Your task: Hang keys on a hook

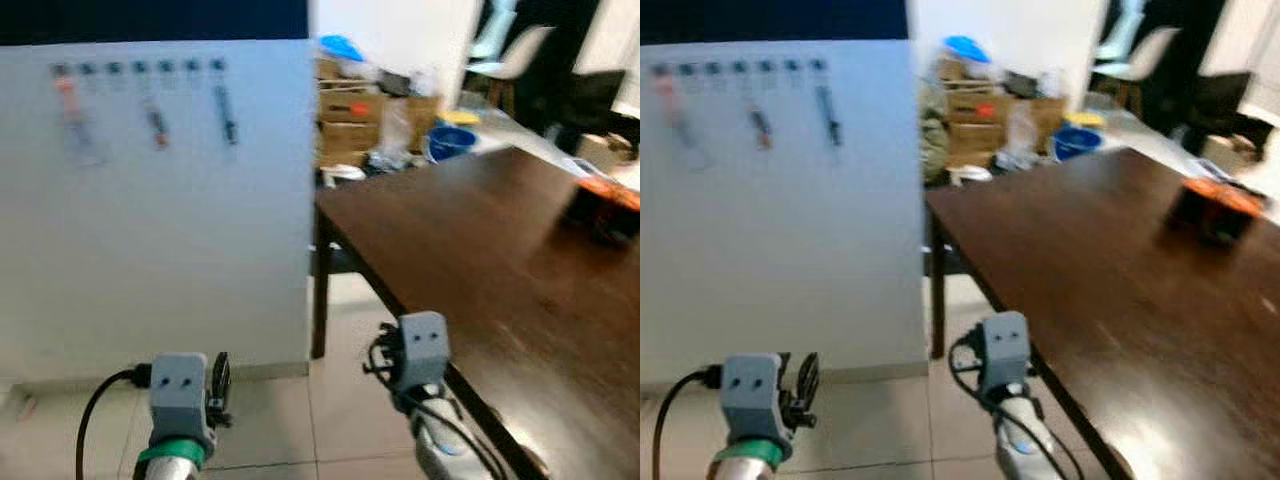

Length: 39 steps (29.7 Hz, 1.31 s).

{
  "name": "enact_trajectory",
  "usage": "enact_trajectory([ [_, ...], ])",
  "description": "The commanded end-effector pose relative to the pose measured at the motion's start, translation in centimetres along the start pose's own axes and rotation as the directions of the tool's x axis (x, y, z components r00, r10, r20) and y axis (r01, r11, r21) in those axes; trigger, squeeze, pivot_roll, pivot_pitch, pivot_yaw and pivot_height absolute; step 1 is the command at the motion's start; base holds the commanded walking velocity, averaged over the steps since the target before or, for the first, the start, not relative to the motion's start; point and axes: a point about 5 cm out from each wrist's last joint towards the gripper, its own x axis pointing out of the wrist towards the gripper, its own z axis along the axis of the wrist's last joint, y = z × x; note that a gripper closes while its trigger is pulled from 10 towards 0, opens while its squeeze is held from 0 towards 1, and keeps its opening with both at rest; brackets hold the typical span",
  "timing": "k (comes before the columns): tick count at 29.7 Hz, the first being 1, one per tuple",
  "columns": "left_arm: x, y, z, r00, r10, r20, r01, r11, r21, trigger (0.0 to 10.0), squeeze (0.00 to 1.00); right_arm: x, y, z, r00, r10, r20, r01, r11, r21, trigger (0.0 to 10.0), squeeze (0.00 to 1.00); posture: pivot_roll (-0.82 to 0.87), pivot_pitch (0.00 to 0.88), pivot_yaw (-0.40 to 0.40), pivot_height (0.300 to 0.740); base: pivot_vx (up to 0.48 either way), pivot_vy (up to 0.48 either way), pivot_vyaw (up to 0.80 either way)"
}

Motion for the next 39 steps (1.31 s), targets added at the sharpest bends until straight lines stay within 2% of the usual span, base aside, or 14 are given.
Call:
enact_trajectory([
  [1, -0.4, -0.2, -0.4, 1.000, -0.005, -0.017, 0.005, 1.000, -0.014, 10.0, 0.00, -0.4, -0.1, -0.7, 1.000, 0.000, -0.027, 0.000, 1.000, -0.005, 10.0, 0.00, -0.15, 0.063, 0.078, 0.740, 0.000, 0.000, 0.80],
  [7, -0.4, -0.2, -0.4, 1.000, -0.005, -0.017, 0.005, 1.000, -0.017, 10.0, 0.00, -0.4, -0.1, -0.7, 1.000, 0.000, -0.027, 0.000, 1.000, -0.004, 10.0, 0.00, -0.15, 0.063, 0.076, 0.740, 0.000, 0.000, 0.80],
  [17, 0.3, -0.9, -0.3, 1.000, -0.006, -0.015, 0.005, 0.999, -0.045, 10.0, 0.00, 0.2, -0.9, -0.7, 0.999, -0.001, -0.043, 0.001, 1.000, -0.011, 10.0, 0.00, -0.18, 0.084, 0.006, 0.740, 0.000, 0.000, 0.80],
  [22, 0.6, -1.2, -0.2, 1.000, 0.002, -0.012, -0.003, 0.999, -0.050, 10.0, 0.00, 0.6, -1.1, -0.7, 0.999, 0.005, -0.049, -0.006, 1.000, -0.016, 10.0, 0.00, -0.18, 0.085, -0.003, 0.740, 0.000, 0.000, 0.80],
  [25, 0.7, -1.3, -0.1, 1.000, -0.002, -0.009, 0.002, 0.999, -0.032, 10.0, 0.00, 0.7, -1.2, -0.4, 0.999, 0.005, -0.035, -0.005, 1.000, -0.008, 10.0, 0.00, -0.18, 0.085, 0.000, 0.740, 0.000, 0.000, 0.80],
  [31, 1.0, -1.3, 0.7, 0.999, -0.009, 0.033, 0.009, 1.000, 0.013, 10.0, 0.00, 1.0, -1.4, 0.2, 1.000, 0.007, -0.017, -0.007, 1.000, 0.017, 10.0, 0.00, -0.20, 0.100, 0.020, 0.740, 0.000, 0.000, 0.00],
  [34, 1.3, 0.2, 2.0, 0.995, 0.071, 0.064, -0.073, 0.997, 0.038, 10.0, 0.00, 1.7, -1.2, 1.9, 0.997, 0.061, 0.044, -0.059, 0.998, -0.030, 10.0, 0.00, -0.20, 0.104, 0.039, 0.740, 0.000, 0.000, 0.00],
  [36, 1.4, 0.6, 2.4, 0.994, 0.084, 0.070, -0.087, 0.995, 0.041, 10.0, 0.00, 1.9, -1.1, 2.4, 0.996, 0.068, 0.064, -0.065, 0.997, -0.048, 10.0, 0.00, -0.20, 0.104, 0.039, 0.740, 0.000, 0.000, 0.00],
  [39, 1.9, 1.8, 4.2, 0.984, 0.120, 0.129, -0.124, 0.992, 0.023, 10.0, 0.00, 3.2, -1.2, 4.8, 0.990, 0.071, 0.119, -0.073, 0.997, 0.017, 10.0, 0.00, -0.19, 0.101, 0.045, 0.740, 0.000, 0.000, 0.00],
])
